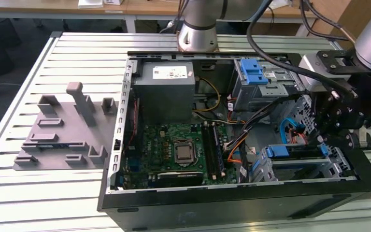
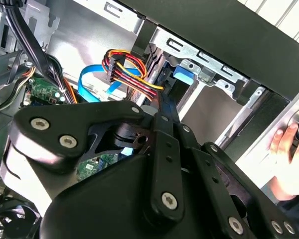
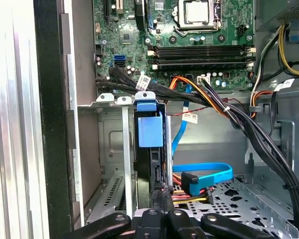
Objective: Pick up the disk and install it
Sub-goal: 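Insert the second disk wire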
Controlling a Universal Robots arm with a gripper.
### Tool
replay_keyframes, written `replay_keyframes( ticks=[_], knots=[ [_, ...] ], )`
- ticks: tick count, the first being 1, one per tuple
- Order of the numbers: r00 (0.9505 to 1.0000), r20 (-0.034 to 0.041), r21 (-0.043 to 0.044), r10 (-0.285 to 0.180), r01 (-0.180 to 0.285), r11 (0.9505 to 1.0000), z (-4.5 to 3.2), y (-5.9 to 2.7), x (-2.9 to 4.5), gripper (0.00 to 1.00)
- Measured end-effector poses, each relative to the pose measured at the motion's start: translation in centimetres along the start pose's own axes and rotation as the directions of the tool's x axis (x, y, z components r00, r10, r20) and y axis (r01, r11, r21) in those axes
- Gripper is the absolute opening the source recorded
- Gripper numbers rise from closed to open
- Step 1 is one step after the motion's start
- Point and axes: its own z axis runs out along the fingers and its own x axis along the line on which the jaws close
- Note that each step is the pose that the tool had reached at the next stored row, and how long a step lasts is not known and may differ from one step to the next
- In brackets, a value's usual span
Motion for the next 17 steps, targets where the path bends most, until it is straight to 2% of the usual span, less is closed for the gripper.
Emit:
replay_keyframes(
  ticks=[4,7,11,12,15,17],
  knots=[
    [1.0000,-0.0002,0.0000,0.000,0.000,1.0000,-0.29,-0.01,-0.01,0.11],
    [1.0000,-0.0001,-0.0015,0.000,0.000,1.0000,-0.91,-0.05,-0.01,0.11],
    [1.0000,-0.0001,-0.0045,0.000,0.000,1.0000,-1.17,-0.06,-0.01,0.11],
    [1.0000,-0.0002,-0.0079,0.000,0.000,1.0000,-1.19,-0.07,-0.01,0.11],
    [1.0000,-0.0016,-0.0251,0.000,0.000,0.9997,-1.29,-0.07,-0.02,0.11],
    [1.0000,-0.0019,-0.0316,0.000,0.000,0.9995,-1.42,-0.07,-0.02,0.11]
  ],
)
